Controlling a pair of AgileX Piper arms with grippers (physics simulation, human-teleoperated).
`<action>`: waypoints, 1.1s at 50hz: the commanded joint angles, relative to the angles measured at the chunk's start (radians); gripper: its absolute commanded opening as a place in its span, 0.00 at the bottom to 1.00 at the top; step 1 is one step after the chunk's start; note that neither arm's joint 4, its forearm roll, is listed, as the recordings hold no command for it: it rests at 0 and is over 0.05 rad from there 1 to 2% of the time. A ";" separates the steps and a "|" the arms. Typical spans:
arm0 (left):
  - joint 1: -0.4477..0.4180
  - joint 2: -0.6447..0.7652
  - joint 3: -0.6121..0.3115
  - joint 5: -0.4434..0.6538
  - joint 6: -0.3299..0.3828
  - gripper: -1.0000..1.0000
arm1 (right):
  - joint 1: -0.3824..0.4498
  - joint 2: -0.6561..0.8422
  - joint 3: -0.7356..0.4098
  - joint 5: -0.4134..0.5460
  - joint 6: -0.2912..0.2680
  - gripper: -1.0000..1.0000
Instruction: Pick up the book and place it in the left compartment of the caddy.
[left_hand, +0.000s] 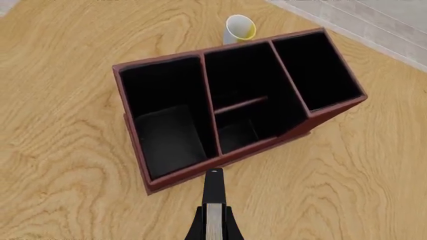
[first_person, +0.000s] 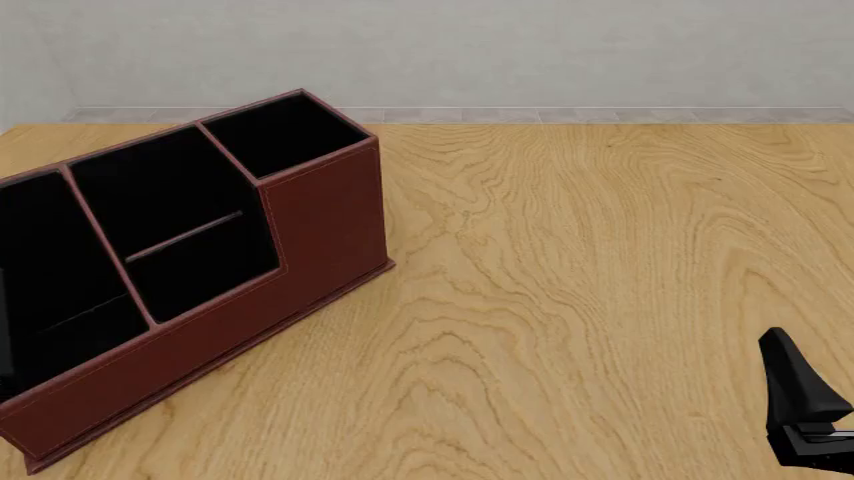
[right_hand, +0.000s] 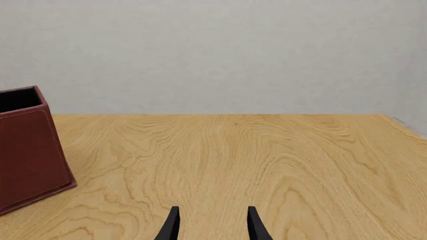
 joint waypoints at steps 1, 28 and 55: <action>0.031 0.041 -0.049 0.000 0.026 0.00 | 0.000 -0.003 -0.001 0.003 0.000 1.00; 0.041 0.113 -0.063 0.000 0.051 0.00 | 0.000 -0.003 -0.001 0.003 0.000 1.00; 0.118 0.195 -0.050 -0.046 0.100 0.00 | 0.000 -0.003 -0.001 0.003 0.000 1.00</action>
